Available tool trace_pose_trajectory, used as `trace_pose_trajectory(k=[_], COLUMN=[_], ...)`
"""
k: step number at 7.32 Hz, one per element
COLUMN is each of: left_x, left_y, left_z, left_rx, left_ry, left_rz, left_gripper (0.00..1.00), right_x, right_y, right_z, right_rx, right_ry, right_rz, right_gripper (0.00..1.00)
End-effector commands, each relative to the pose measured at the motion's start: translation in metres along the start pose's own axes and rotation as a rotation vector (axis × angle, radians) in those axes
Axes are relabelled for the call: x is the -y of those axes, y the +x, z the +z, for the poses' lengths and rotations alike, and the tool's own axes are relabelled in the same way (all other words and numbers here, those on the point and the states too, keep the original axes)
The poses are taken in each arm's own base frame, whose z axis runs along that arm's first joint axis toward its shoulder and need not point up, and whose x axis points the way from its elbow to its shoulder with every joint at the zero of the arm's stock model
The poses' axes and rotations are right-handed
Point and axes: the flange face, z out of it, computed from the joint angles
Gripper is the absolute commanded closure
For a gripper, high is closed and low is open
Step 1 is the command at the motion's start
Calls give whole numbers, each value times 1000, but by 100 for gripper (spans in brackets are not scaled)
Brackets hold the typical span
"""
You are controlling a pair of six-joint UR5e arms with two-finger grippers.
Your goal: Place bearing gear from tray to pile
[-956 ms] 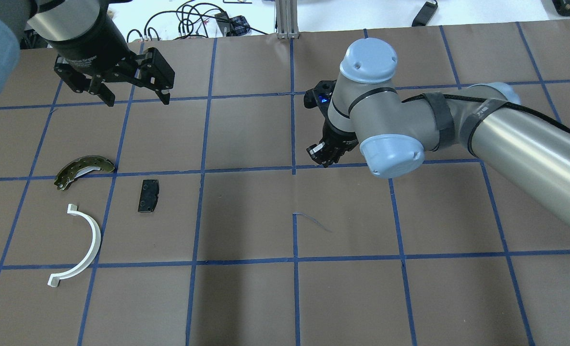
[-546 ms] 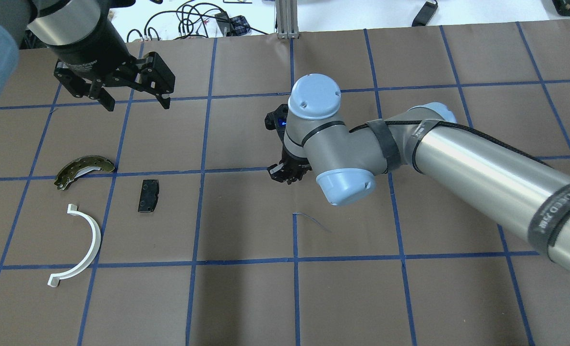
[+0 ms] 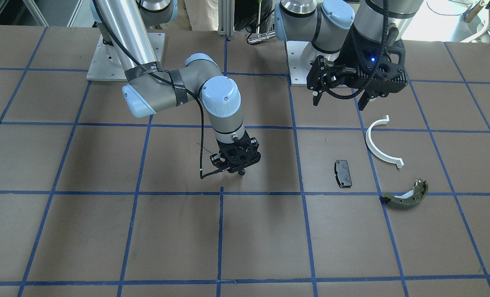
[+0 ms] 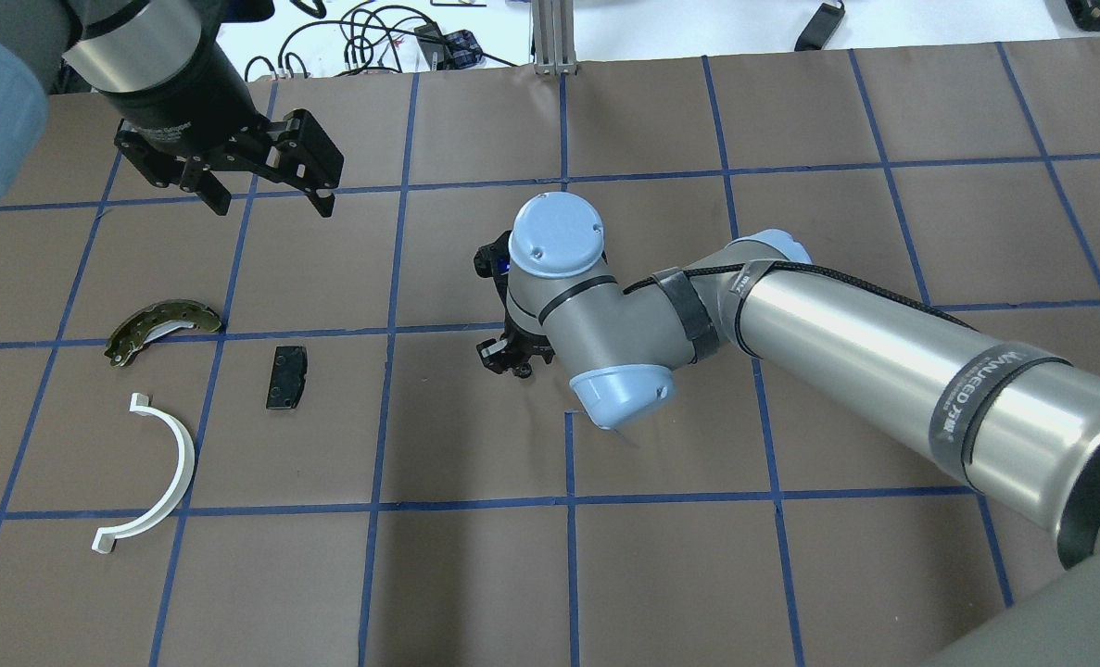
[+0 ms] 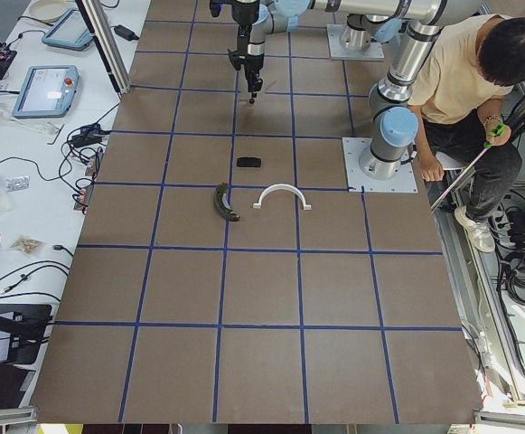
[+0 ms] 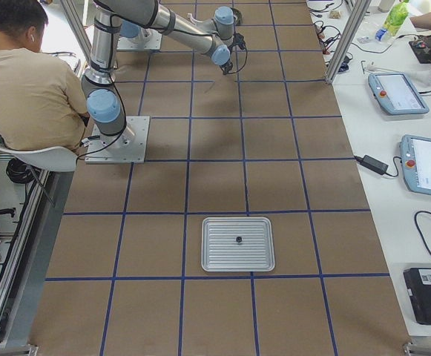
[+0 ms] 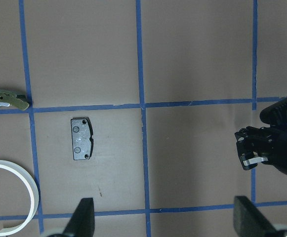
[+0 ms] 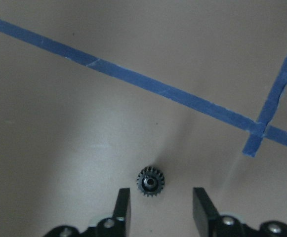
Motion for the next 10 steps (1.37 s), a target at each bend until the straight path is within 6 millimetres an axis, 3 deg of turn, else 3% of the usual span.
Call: trace_pose_trajectory(k=[1, 2, 3, 5, 6, 8, 9, 10], left_x=[0, 6, 9, 2, 1, -10, -12, -7], left_y=[-1, -2, -4, -4, -4, 10, 16, 24], left_z=[1, 20, 60, 144, 187, 261, 280, 286], left_rx=[6, 3, -8, -13, -13, -10, -10, -11], left_ry=[1, -37, -105, -187, -184, -119, -138, -124], left_rz=[1, -31, -57, -120, -117, -82, -83, -67], left_gripper=[0, 0, 10, 7, 0, 1, 1, 1], right_x=[5, 10, 15, 14, 7, -17, -32, -50], right_y=[8, 31, 76, 171, 216, 307, 342, 388], right_z=[-20, -41, -59, -88, -98, -122, -131, -143], right_rx=[-20, -30, -40, -46, -54, -51, -48, -60], right_ry=[32, 56, 45, 13, -11, -28, -55, -54], right_rz=[6, -18, -7, 6, -51, -38, -85, -151], right_gripper=[0, 0, 0, 0, 0, 0, 0, 0])
